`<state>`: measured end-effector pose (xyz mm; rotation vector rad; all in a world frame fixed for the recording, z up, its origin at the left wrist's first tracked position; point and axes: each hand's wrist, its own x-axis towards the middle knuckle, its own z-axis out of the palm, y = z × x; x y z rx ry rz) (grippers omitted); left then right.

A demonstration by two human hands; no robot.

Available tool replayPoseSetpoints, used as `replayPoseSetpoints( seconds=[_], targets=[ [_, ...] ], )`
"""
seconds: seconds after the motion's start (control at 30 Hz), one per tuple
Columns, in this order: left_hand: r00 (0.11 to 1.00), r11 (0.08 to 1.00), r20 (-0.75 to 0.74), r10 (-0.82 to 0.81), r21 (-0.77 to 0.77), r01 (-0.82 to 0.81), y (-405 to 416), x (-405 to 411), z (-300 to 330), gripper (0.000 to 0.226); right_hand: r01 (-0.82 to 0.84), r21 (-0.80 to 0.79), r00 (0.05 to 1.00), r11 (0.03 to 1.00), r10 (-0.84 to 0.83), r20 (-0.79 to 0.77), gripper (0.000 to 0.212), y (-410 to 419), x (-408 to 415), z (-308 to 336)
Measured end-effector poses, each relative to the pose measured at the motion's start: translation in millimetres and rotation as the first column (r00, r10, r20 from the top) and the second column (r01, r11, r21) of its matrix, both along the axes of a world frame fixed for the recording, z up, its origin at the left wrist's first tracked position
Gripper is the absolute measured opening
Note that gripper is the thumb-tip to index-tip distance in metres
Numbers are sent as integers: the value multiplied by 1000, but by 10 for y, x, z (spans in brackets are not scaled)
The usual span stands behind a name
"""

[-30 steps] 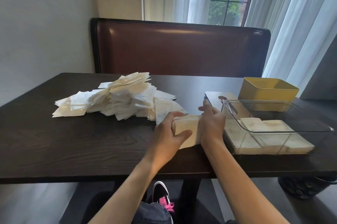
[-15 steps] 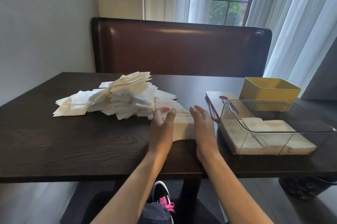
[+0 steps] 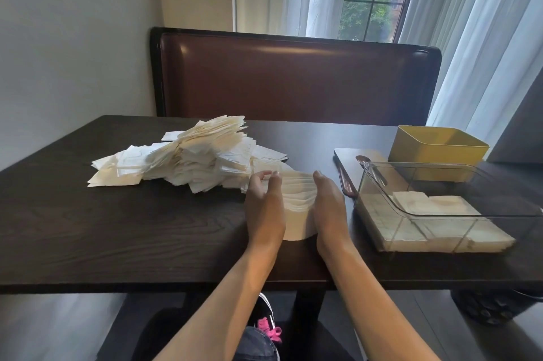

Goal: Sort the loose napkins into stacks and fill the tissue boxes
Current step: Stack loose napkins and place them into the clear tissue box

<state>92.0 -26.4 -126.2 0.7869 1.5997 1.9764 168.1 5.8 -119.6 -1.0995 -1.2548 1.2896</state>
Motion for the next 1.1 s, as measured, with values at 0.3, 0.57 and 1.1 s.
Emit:
replayPoseSetpoints(
  seconds=[0.3, 0.57, 1.1],
  targets=[
    [996, 998, -91, 25, -60, -30, 21, -29, -30, 16, 59, 12, 996, 998, -59, 70, 17, 61, 41, -10],
    [1000, 1000, -27, 2, 1, -2, 2, 20, -1, 27, -104, 0, 994, 995, 104, 22, 25, 88, 119, 39],
    [986, 999, -163, -38, -40, 32, 8, -7, -13, 27, 134, 38, 991, 990, -134, -12, 34, 34, 25, 66]
  ],
)
